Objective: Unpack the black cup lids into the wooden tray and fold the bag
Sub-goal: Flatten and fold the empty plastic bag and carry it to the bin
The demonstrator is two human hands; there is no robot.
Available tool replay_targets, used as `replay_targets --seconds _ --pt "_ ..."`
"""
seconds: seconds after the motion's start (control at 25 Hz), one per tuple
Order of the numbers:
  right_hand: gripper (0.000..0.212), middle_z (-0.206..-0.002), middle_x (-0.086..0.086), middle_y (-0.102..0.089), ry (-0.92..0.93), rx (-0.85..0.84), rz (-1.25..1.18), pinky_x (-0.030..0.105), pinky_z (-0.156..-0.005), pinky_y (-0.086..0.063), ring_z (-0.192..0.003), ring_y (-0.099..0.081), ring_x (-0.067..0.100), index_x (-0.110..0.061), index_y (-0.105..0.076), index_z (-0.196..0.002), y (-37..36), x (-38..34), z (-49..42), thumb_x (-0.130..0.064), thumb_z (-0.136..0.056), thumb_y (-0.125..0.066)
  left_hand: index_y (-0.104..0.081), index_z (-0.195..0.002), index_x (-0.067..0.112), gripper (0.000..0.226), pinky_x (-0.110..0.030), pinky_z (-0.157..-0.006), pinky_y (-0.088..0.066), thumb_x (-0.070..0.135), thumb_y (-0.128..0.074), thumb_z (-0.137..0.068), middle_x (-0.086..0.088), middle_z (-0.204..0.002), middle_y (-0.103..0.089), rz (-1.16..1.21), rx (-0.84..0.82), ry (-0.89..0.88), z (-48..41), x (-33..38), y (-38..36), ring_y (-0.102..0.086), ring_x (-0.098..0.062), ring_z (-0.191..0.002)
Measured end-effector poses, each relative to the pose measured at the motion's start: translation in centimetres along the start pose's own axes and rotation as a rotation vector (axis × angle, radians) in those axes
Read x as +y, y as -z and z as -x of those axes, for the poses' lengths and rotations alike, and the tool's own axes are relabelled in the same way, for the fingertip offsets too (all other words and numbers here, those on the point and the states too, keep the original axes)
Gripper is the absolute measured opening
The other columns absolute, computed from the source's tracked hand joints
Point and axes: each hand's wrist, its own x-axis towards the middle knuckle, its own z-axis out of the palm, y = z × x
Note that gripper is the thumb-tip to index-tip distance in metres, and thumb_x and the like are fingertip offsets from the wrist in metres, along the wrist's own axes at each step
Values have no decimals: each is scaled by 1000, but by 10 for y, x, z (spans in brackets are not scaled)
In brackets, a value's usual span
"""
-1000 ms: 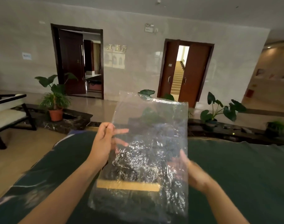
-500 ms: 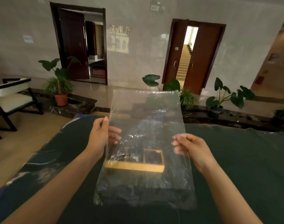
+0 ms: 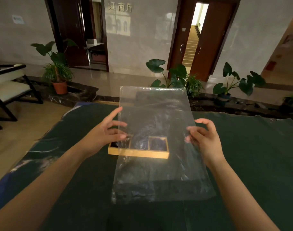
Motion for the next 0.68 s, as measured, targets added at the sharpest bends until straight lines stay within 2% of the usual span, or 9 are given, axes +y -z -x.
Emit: replay_targets --seconds 0.08,0.16,0.24,0.32,0.4,0.48,0.56,0.68 --pt "18 -81 4 -65 -15 -43 23 25 -64 -56 -54 -60 14 -12 -61 -102 4 6 -1 0 -90 -54 -45 -127 52 71 -28 -81 -54 9 -71 -77 8 -97 -66 -114 2 -8 2 -2 -4 -67 -18 -90" --pt "22 -83 3 -63 -67 -61 27 22 -67 -55 -58 -59 12 -9 -63 -110 11 11 -2 -2 -92 -52 -58 -118 46 57 -21 -78 -52 2 -64 -82 12 -87 -63 -146 47 -41 2 -2 -4 -65 -11 -88" --pt "26 -85 5 -60 -108 -83 7 20 -70 -55 -64 -60 10 -11 -63 -114 21 13 -3 -3 -92 -52 -63 -113 41 49 -18 -80 -50 0 -59 -86 13 -86 -60 -169 94 -59 5 0 -3 -63 -7 -90" --pt "31 -85 4 -56 -120 -153 11 19 -73 -55 -69 -60 9 -8 -59 -120 27 12 -3 -2 -90 -53 -60 -117 38 47 -18 -82 -50 2 -59 -87 7 -93 -56 -211 110 -62 8 1 0 -60 -7 -91" --pt "39 -81 0 -54 -114 -227 62 21 -77 -55 -73 -60 9 -12 -57 -124 27 9 -3 -3 -86 -57 -53 -125 37 54 -19 -84 -50 6 -65 -84 2 -102 -52 -268 83 -46 9 3 2 -59 -9 -91" --pt "49 -79 -3 -52 -101 -283 164 25 -82 -52 -76 -57 10 -24 -57 -124 27 5 -3 -3 -81 -64 -47 -129 39 65 -20 -86 -50 7 -71 -78 3 -106 -48 -395 54 -65 8 6 3 -58 -7 -87" --pt "53 -79 -3 -46 -93 -343 274 23 -84 -47 -77 -51 10 -30 -57 -124 27 0 -5 -4 -79 -67 -40 -129 43 73 -13 -85 -46 10 -76 -75 7 -108 -44 -562 30 -113 7 7 6 -55 -2 -87" --pt "47 -82 3 -46 -77 -396 446 14 -75 -45 -76 -48 13 -21 -60 -124 26 -6 -10 -9 -79 -69 -33 -135 42 80 -9 -80 -43 20 -78 -72 19 -107 -38 -804 56 -126 4 6 8 -52 -1 -86"
